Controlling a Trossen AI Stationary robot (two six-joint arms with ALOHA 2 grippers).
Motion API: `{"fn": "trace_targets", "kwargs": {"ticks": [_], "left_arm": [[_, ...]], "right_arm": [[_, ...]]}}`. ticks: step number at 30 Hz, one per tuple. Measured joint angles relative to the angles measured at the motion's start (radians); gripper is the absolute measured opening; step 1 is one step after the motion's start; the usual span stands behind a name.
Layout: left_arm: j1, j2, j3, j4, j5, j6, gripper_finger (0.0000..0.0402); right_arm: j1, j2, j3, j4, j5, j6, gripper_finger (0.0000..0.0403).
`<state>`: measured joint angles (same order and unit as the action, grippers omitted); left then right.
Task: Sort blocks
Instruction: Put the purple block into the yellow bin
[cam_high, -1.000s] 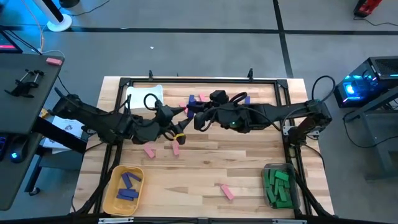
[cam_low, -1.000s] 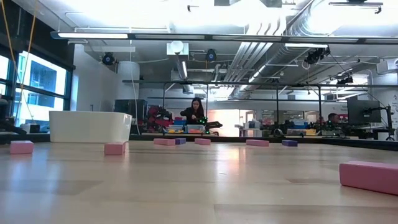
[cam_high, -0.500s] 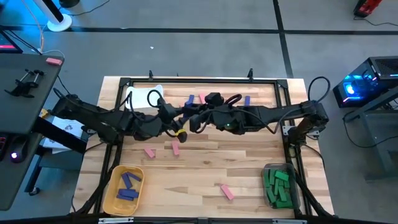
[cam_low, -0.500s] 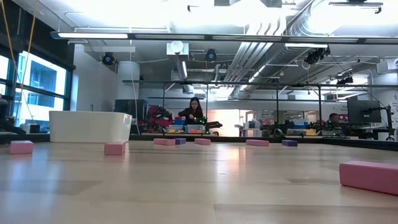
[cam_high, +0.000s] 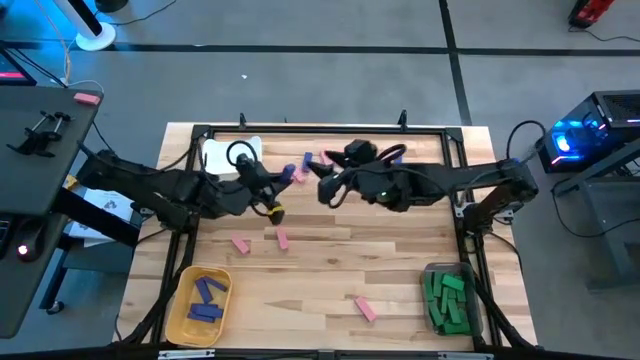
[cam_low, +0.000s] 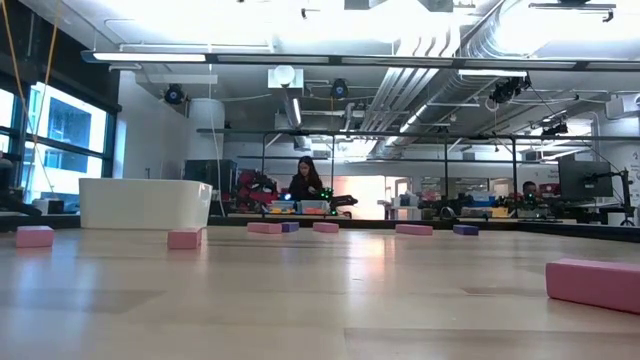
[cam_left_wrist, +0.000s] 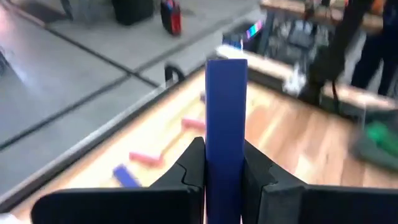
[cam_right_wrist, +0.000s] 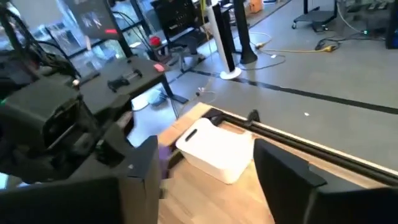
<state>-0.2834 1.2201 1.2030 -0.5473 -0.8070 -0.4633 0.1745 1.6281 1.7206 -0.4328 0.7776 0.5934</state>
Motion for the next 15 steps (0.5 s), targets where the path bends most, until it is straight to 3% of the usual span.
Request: {"fn": "trace_targets", "kwargs": {"ticks": [4,8,11,15], "left_arm": [[-0.059,-0.039,0.0,-0.247,0.203,-0.097,0.0029],[-0.23,-0.04,-0.025,-0.421,0.447,-0.264,0.0029],[-0.435,-0.039,-0.085,-0.391,0.527,-0.456,0.0029],[-0.721,-0.014,-0.171,-0.343,0.543,-0.829,0.0029]], "right_arm": [[0.0,-0.048,0.0,-0.122,-0.03,0.015,0.0204],[0.003,-0.068,0.0,-0.283,-0.108,0.087,0.0206],[0.01,-0.058,0.0,-0.388,-0.154,0.126,0.0206],[0.011,-0.026,0.0,-0.48,-0.196,0.172,0.0206]]}}
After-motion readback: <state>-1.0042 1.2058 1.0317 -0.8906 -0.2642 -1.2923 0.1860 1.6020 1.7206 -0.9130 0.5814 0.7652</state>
